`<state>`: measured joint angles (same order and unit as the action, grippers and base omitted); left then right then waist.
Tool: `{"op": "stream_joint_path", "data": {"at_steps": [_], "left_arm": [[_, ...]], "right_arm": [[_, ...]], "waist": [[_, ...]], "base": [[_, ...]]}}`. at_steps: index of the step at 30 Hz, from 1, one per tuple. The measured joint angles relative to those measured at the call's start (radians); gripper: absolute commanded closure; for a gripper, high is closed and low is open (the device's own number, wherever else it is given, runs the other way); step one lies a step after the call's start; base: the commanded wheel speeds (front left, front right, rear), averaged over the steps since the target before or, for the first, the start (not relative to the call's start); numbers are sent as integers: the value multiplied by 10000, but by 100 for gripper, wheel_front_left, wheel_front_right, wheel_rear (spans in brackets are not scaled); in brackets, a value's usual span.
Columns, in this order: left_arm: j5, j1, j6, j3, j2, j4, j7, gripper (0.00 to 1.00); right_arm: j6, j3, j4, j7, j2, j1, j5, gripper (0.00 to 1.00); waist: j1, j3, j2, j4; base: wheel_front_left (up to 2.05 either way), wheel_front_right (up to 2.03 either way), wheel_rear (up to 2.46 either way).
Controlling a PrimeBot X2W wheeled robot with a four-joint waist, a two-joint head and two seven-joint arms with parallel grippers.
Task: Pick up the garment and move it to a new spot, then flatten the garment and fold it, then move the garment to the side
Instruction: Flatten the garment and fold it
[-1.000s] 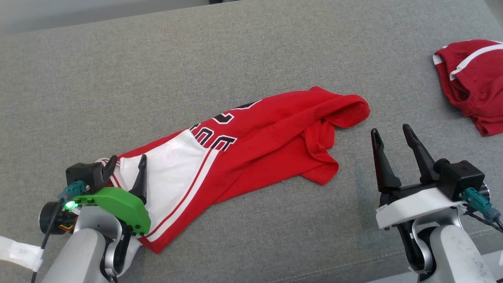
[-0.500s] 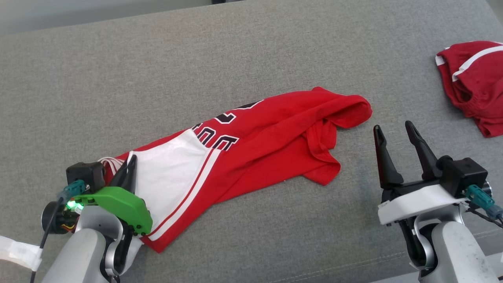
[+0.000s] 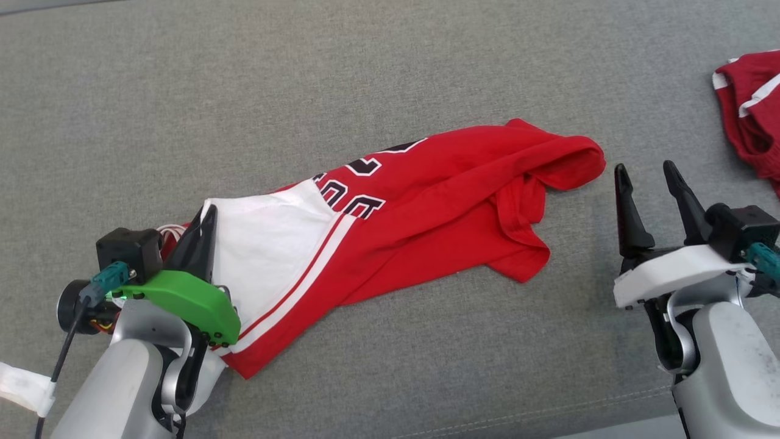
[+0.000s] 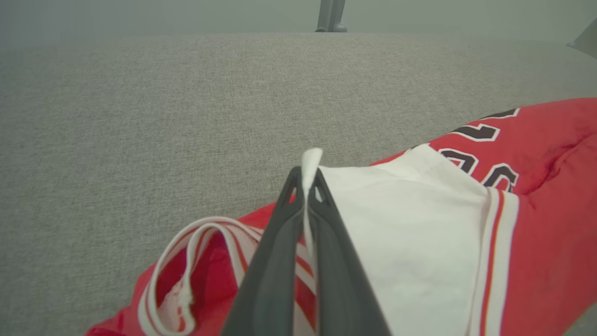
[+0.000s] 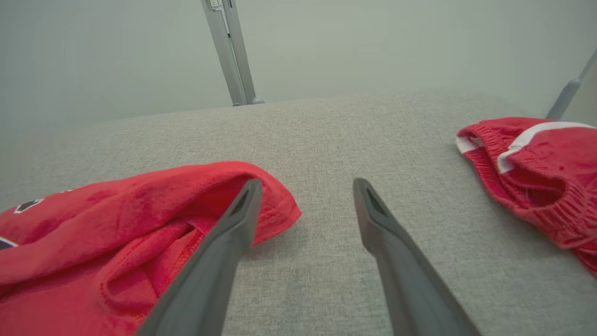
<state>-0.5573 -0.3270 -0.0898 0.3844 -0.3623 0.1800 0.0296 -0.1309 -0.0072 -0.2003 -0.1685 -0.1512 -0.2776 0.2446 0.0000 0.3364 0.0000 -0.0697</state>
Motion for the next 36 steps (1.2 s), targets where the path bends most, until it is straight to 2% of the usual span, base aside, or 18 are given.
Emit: {"op": "stream_joint_path", "data": {"at_steps": [11,12,14,19,26,27,36], "left_arm": [[67,-156,-65,130,-46,-376,15,100],[69,-174,-65,142,-46,-395,8,100],[96,-187,-65,155,-44,-431,-73,100],[169,-228,-107,67,-81,-746,-476,100],[594,-549,-305,-337,-395,-1918,-1262,100],[729,-761,-359,-476,-527,-2389,-1427,100],[1310,-2420,-573,-1110,-1127,-4040,-1530,100]], "right_arm": [[0,938,-2516,-274,-132,-1512,830,1],[0,1001,-2665,-330,-144,-1621,901,62],[0,1097,-2832,-489,-205,-1797,966,100],[0,1127,-2631,-779,-422,-1961,1035,100],[-2,886,-930,-882,-863,-2060,525,100],[-2,794,-313,-754,-1012,-2144,385,100],[0,424,2543,681,-1580,-2883,-127,100]], "waist": [[0,706,0,352],[0,732,0,372],[0,752,0,408],[0,679,0,396],[0,352,0,293],[0,219,0,262],[0,-488,0,145]], "base": [[0,0,0],[0,0,0],[0,0,0],[0,0,0],[0,0,0],[0,0,0],[0,0,0]]}}
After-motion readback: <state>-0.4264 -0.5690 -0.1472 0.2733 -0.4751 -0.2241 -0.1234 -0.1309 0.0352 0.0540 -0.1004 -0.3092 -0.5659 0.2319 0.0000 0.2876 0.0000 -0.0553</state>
